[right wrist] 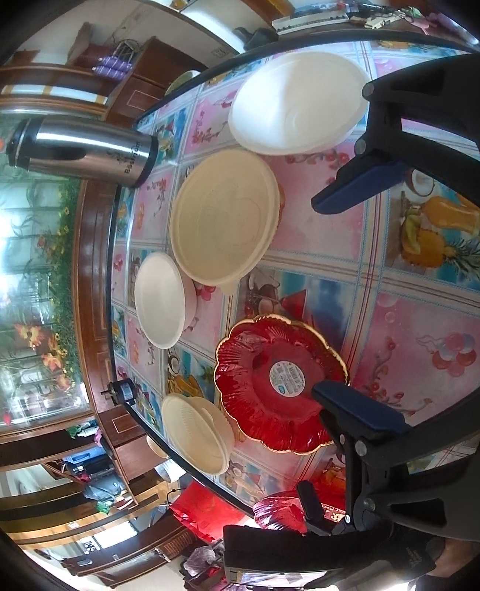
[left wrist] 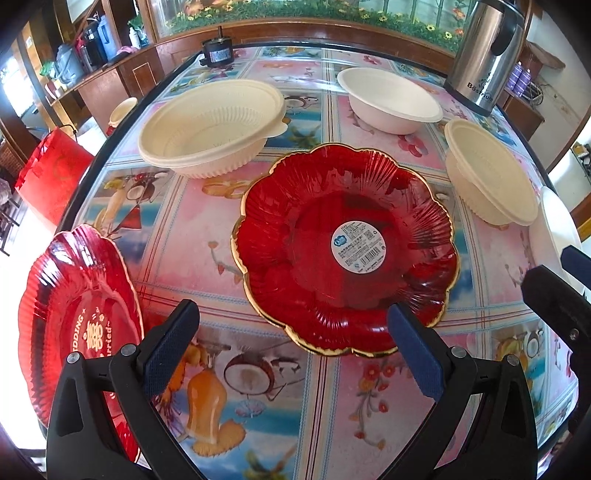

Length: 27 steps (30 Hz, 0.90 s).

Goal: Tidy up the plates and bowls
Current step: 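Close the right gripper on the rim of the red scalloped plate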

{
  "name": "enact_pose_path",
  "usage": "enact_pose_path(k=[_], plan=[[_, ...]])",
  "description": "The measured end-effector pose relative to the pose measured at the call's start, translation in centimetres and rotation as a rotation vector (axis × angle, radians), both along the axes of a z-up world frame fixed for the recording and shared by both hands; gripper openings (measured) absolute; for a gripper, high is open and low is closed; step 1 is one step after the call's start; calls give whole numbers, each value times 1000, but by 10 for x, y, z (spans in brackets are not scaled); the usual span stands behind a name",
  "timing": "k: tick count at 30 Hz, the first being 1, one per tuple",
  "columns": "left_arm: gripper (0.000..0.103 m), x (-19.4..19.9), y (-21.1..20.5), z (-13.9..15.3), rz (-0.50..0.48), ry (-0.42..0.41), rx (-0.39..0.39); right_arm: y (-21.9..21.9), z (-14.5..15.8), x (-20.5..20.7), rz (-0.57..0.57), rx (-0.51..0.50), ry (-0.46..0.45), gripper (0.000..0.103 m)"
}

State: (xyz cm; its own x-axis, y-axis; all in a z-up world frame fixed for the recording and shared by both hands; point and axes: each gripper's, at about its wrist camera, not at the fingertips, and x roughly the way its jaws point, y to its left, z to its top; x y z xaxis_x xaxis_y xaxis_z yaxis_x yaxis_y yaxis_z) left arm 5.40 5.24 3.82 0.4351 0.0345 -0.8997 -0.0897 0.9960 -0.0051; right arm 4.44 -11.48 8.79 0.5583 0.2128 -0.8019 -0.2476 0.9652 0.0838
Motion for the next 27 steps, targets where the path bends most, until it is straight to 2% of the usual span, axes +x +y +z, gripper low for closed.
enact_pose_path(k=[6, 10, 12, 18, 23, 25, 27], plan=[[103, 9, 0, -7, -9, 14, -10, 9, -10, 15, 12, 1, 51, 75], [100, 14, 0, -11, -19, 23, -18, 12, -17, 23, 10, 5, 83, 70], [98, 17, 1, -14, -25, 30, -23, 14, -22, 28, 14, 10, 106, 63], [94, 25, 5, -21, -25, 46, -52, 18, -36, 43, 12, 19, 163, 56], [94, 30, 5, -22, -30, 43, -42, 20, -46, 53, 5, 23, 198, 51], [90, 32, 6, -21, -32, 40, -41, 19, -49, 56, -5, 36, 218, 47], [80, 34, 7, -22, -41, 49, -61, 19, -53, 60, -14, 44, 233, 42]])
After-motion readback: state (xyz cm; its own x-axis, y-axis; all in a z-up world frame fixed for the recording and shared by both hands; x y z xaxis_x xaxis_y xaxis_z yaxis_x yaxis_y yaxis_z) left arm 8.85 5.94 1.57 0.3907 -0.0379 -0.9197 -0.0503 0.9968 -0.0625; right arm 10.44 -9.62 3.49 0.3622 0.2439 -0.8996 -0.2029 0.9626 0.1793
